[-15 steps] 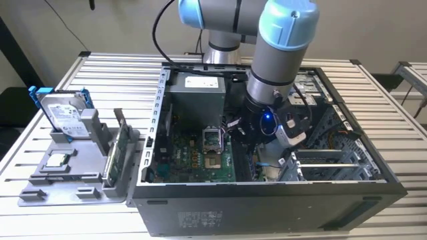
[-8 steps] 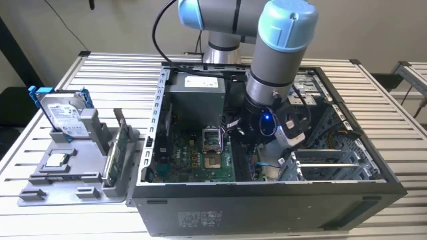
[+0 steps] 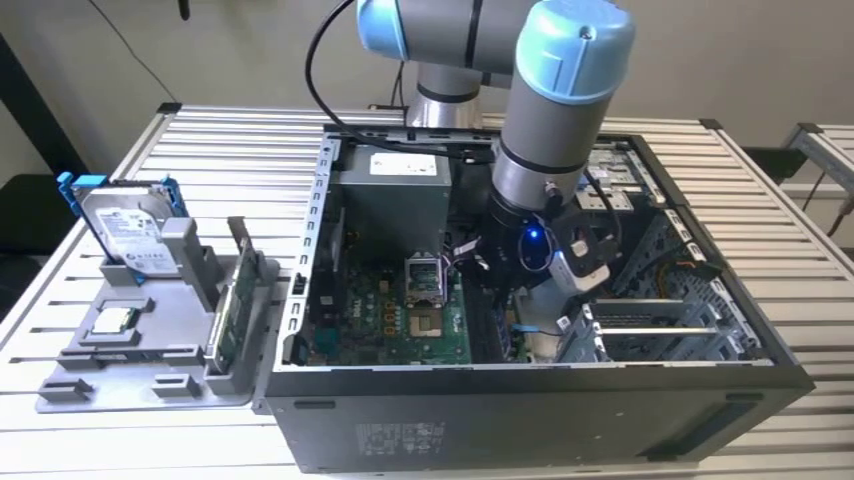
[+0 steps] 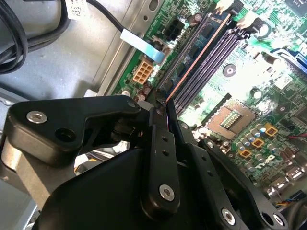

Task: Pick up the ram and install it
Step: 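Insert the ram into the slot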

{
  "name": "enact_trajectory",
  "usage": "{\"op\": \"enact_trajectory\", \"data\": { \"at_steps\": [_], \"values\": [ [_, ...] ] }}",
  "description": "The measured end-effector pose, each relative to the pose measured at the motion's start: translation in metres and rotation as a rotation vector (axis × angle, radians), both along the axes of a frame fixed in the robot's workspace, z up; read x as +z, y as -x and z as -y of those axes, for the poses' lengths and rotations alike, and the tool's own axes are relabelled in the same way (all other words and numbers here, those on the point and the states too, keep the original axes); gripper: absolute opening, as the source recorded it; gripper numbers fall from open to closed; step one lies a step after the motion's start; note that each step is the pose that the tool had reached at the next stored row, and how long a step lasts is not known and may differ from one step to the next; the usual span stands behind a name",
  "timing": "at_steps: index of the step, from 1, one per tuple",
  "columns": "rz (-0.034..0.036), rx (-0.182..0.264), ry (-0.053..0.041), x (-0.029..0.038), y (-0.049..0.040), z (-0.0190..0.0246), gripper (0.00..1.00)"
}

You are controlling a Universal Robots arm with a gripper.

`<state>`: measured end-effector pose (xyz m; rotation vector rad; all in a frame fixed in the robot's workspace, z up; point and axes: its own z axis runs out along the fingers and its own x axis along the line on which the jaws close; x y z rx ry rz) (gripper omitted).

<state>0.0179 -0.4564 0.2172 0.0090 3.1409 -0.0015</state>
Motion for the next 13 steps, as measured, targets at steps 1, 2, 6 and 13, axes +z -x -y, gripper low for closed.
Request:
{"op": "enact_trajectory", "data": {
  "at_steps": [1,2,6,13],
  "values": [
    [-0.0001,0.0,0.0002,0.0001,0.0,0.0,0.14],
    [0.0,0.0,0.0001,0.0,0.0001,-0.0001,0.14],
    [0.0,0.0,0.0,0.0,0.0003,-0.0001,0.14],
    [0.0004,0.0,0.0001,0.0,0.0018,-0.0001,0.14]
  ]
}}
